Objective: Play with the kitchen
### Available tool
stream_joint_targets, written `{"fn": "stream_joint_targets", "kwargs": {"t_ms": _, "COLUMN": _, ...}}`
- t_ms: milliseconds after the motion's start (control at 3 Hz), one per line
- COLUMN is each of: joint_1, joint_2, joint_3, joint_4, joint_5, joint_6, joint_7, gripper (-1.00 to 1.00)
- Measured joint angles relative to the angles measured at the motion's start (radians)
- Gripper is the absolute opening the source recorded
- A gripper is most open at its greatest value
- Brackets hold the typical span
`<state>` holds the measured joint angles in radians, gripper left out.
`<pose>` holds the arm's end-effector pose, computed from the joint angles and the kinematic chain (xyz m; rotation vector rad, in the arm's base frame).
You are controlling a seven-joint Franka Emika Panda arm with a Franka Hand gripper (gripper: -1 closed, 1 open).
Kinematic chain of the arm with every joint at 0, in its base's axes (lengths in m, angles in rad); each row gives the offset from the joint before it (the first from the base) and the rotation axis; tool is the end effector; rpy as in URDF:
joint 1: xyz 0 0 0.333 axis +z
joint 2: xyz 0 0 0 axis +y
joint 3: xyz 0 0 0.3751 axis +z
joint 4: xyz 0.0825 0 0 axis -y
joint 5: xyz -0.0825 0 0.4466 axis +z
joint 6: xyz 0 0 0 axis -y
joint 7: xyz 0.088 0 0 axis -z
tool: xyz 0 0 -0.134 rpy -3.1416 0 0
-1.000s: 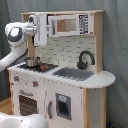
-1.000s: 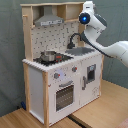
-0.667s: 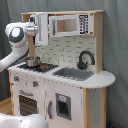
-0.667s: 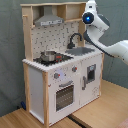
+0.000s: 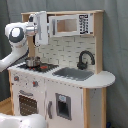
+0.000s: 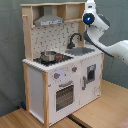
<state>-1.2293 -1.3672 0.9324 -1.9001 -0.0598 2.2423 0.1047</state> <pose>0.4547 0.2972 0.7632 1.6192 -0.1199 1.0389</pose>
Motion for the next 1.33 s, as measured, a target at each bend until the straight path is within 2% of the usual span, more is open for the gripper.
{"fn": "stream_joint_targets", "kwargs": {"t_ms": 333, "joint_1": 0.003, "joint_2": -0.004, "joint_3": -0.005, "joint_4": 0.004, "joint_5": 0.000, "joint_6": 0.049, "joint_7": 0.000, "gripper": 1.00}}
{"fn": "stream_joint_targets", "kwargs": {"t_ms": 667, "joint_1": 0.024, "joint_2": -0.042, "joint_3": 0.046, "joint_4": 0.070, "joint_5": 0.000, "joint_6": 0.089, "joint_7": -0.015, "gripper": 1.00}}
{"fn": "stream_joint_targets", "kwargs": {"t_ms": 1333, "joint_1": 0.046, "joint_2": -0.059, "joint_3": 0.127, "joint_4": 0.225, "joint_5": 0.000, "joint_6": 0.134, "joint_7": -0.112, "gripper": 1.00}}
